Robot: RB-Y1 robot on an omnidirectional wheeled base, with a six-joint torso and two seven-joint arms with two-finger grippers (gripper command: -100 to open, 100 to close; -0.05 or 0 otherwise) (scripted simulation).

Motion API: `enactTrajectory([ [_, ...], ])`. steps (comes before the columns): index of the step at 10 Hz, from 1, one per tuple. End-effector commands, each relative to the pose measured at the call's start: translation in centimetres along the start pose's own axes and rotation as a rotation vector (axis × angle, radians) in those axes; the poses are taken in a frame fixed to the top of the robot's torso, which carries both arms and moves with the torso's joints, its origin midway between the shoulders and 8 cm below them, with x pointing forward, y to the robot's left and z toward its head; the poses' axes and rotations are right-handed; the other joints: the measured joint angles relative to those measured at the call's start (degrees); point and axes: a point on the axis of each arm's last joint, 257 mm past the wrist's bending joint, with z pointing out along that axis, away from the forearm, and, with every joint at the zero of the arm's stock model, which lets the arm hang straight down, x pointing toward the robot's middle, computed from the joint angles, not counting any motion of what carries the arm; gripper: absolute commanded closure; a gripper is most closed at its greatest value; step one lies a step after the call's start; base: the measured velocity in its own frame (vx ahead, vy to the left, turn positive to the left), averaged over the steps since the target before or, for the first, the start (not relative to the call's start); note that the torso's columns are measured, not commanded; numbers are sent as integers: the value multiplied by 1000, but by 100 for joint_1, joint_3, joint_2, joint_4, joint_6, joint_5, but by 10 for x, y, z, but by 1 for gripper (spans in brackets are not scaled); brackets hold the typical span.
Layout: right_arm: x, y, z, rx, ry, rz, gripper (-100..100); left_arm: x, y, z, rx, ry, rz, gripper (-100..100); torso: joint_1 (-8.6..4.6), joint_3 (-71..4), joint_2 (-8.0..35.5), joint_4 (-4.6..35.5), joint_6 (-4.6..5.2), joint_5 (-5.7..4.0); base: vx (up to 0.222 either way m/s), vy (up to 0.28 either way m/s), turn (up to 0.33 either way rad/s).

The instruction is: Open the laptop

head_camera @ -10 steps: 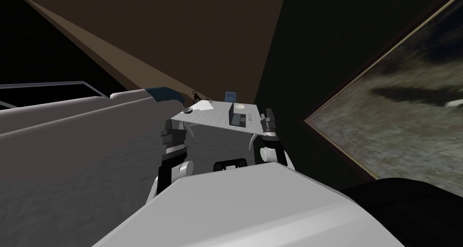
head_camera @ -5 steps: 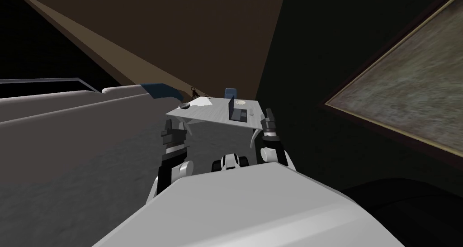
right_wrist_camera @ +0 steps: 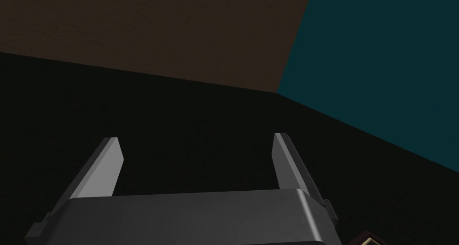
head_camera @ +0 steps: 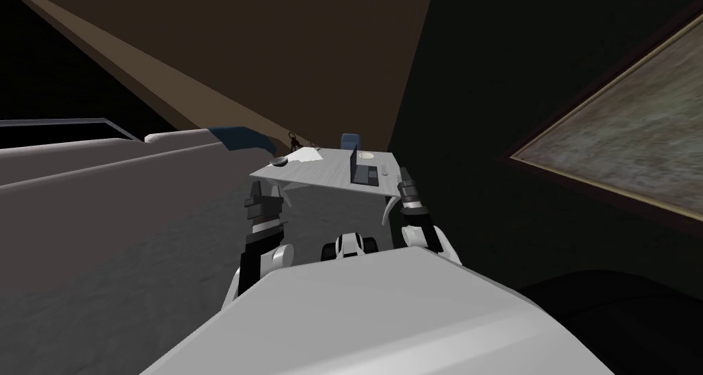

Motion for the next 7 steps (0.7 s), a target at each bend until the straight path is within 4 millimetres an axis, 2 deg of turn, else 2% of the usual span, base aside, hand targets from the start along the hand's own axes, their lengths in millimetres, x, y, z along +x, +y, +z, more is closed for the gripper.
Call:
enactTrajectory([
  [1, -1, -15, -4, 28, 65, -166, -100, 0, 0, 0, 0, 0, 0, 0, -3, 4, 7, 2, 0, -1, 72, 119, -81],
  [7, -18, -56, -16, 96, 208, -623, -100, 0, 0, 0, 0, 0, 0, 0, 1, 0, 0, 0, 0, -1, 90, 164, -95],
])
